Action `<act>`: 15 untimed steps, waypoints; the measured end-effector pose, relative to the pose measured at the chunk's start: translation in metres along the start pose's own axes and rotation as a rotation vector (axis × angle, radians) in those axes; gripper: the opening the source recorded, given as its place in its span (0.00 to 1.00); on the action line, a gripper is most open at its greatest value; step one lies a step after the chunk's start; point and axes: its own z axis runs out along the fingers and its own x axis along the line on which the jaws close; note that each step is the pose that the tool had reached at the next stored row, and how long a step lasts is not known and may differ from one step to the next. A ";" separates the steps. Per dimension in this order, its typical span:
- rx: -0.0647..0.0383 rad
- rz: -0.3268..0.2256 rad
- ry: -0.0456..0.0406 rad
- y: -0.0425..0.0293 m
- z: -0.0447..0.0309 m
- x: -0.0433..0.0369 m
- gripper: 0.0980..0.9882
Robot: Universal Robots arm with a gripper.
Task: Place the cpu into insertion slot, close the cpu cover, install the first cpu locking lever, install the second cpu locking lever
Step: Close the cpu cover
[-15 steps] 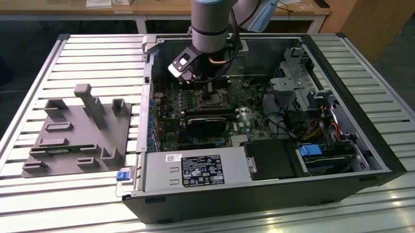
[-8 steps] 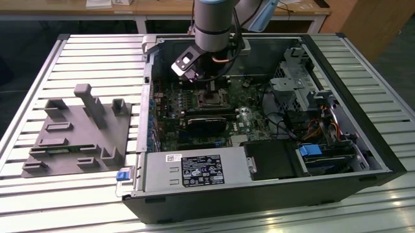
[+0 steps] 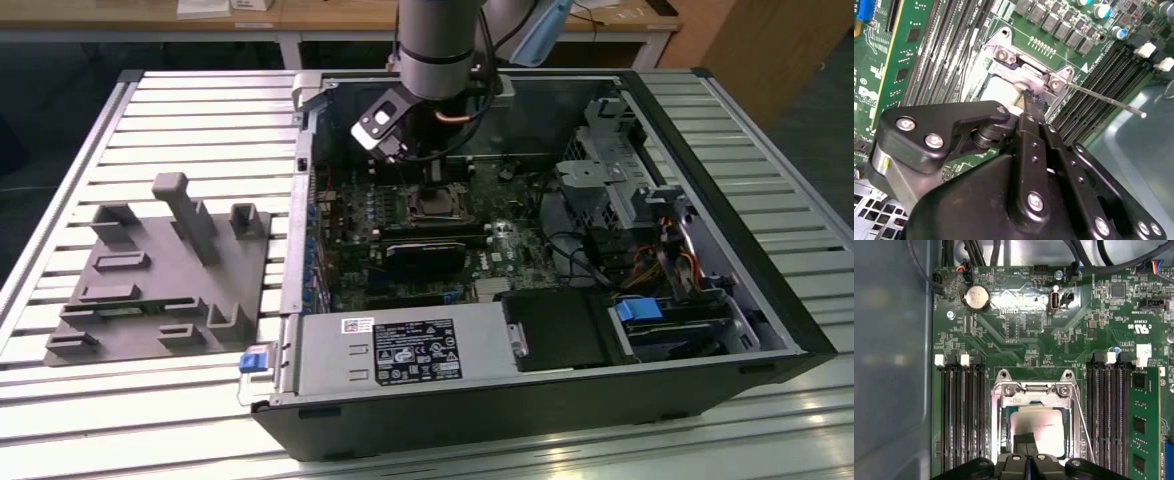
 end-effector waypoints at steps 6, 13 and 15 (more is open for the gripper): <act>0.000 -0.004 -0.0002 -0.0044 0.0002 -0.0063 0.01; 0.000 -0.004 -0.0002 -0.0040 0.0036 -0.0068 0.01; 0.000 -0.003 -0.0006 -0.0031 0.0042 -0.0066 0.01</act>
